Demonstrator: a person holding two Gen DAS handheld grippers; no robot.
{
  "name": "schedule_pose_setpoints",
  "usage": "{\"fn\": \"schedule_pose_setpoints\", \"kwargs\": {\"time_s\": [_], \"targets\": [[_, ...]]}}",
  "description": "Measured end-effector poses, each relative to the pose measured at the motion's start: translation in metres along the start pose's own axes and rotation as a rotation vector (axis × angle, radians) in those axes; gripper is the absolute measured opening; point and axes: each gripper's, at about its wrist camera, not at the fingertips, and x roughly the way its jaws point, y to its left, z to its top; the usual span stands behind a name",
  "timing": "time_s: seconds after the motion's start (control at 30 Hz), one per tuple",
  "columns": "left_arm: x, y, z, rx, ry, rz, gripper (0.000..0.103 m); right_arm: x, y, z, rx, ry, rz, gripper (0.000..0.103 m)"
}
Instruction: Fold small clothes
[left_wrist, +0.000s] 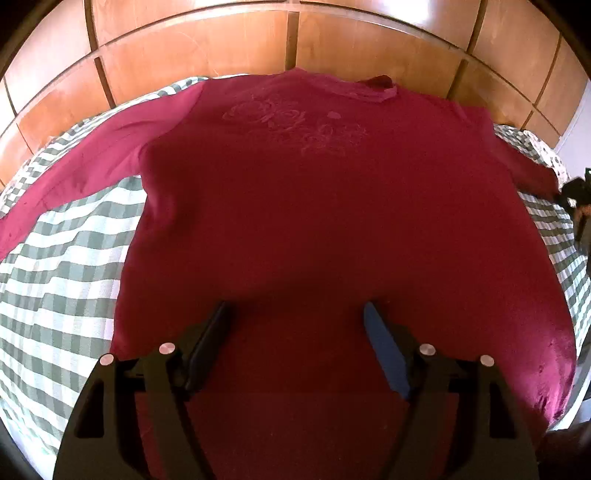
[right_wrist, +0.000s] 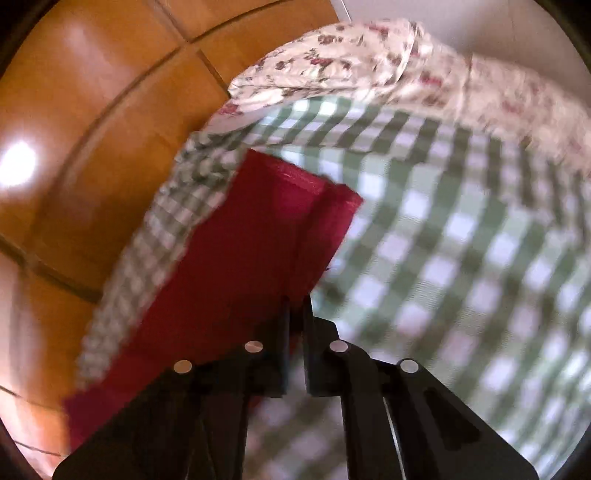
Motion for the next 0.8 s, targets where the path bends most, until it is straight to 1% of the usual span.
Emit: {"fn": "schedule_pose_setpoints", "kwargs": {"time_s": [0.07,0.1,0.17,0.27,0.37,0.5,0.57,0.6,0.7,0.73,0.77,0.8], "targets": [[0.0,0.0,0.0,-0.003,-0.002,-0.007,0.075,-0.008,-0.016,-0.006,0.004,-0.024,-0.047,0.004],[0.001,0.0,0.0,-0.004,-0.003,-0.01,0.075,-0.01,-0.03,-0.01,0.035,-0.026,-0.06,0.004],[0.001,0.001,0.0,-0.002,-0.004,-0.017,0.076,-0.014,-0.037,-0.014,0.061,-0.029,-0.054,0.004],[0.0,0.003,0.003,-0.009,-0.004,-0.034,0.077,-0.027,-0.024,-0.012,0.044,-0.037,-0.034,0.004],[-0.003,0.01,0.003,-0.032,-0.012,-0.064,0.077,-0.051,0.007,-0.008,-0.008,-0.073,0.043,0.004],[-0.01,0.017,0.006,-0.065,-0.031,-0.089,0.077,-0.093,0.078,-0.026,-0.177,-0.102,0.199,0.004],[-0.016,0.025,0.01,-0.094,-0.048,-0.111,0.077,-0.114,0.124,-0.051,-0.298,-0.103,0.28,0.004],[-0.018,0.028,0.011,-0.104,-0.054,-0.119,0.077,-0.124,0.151,-0.069,-0.361,-0.094,0.34,0.004],[-0.027,0.042,0.017,-0.144,-0.087,-0.144,0.077,-0.142,0.21,-0.115,-0.488,-0.053,0.463,0.004],[-0.028,0.044,0.018,-0.154,-0.092,-0.15,0.077,-0.148,0.237,-0.137,-0.537,-0.027,0.518,0.004],[-0.031,0.047,0.019,-0.165,-0.099,-0.159,0.076,-0.151,0.258,-0.156,-0.579,-0.007,0.554,0.004],[-0.032,0.049,0.02,-0.175,-0.105,-0.166,0.076,-0.155,0.285,-0.182,-0.641,0.016,0.592,0.004]]}}
